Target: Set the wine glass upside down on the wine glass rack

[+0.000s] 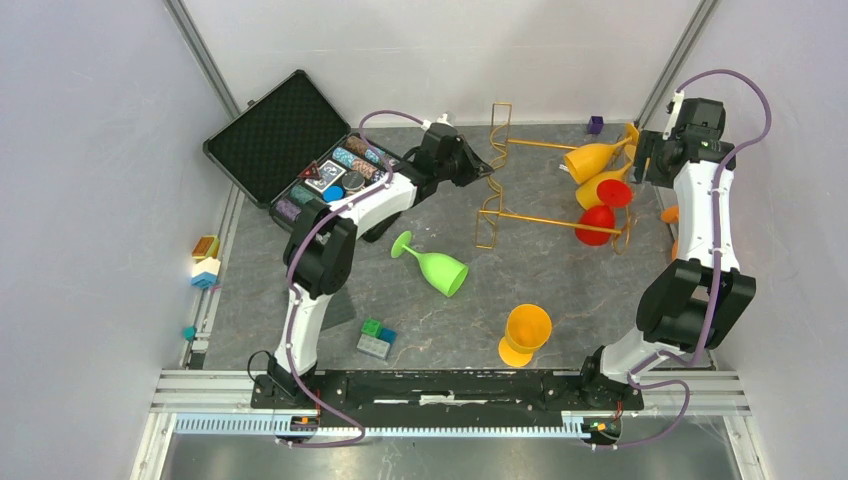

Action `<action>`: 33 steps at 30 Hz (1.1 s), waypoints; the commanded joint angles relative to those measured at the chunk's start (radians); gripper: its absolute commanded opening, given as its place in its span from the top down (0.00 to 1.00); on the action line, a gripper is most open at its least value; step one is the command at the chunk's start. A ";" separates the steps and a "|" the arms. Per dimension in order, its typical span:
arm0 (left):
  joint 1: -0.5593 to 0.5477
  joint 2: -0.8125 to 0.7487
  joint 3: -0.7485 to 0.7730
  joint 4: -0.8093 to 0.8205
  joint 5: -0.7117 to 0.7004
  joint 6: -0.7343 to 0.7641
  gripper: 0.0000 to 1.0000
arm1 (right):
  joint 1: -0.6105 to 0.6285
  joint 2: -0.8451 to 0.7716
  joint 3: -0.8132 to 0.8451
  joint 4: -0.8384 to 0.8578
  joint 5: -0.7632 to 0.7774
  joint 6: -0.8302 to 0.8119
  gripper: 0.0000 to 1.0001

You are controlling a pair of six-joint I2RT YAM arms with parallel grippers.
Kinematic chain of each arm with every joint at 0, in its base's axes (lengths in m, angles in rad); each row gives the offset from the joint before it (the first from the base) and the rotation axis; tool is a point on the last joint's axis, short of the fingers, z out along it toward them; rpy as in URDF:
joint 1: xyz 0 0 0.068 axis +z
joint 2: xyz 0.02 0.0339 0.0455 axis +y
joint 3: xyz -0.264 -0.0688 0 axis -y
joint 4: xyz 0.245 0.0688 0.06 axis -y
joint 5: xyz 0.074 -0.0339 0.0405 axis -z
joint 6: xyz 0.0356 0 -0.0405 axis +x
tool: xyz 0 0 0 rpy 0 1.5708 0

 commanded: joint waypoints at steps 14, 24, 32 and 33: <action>0.064 -0.199 -0.210 0.021 -0.107 0.067 0.98 | -0.082 -0.037 -0.141 0.043 -0.258 0.058 0.35; 0.065 -0.195 -0.207 0.020 -0.087 0.074 0.98 | -0.108 -0.014 -0.223 0.076 -0.476 0.081 0.35; 0.065 -0.185 -0.203 0.050 -0.072 0.068 0.98 | -0.108 -0.087 -0.211 0.082 -0.481 0.095 0.27; 0.065 -0.184 -0.202 0.050 -0.071 0.068 0.98 | -0.107 -0.092 -0.207 0.080 -0.484 0.097 0.27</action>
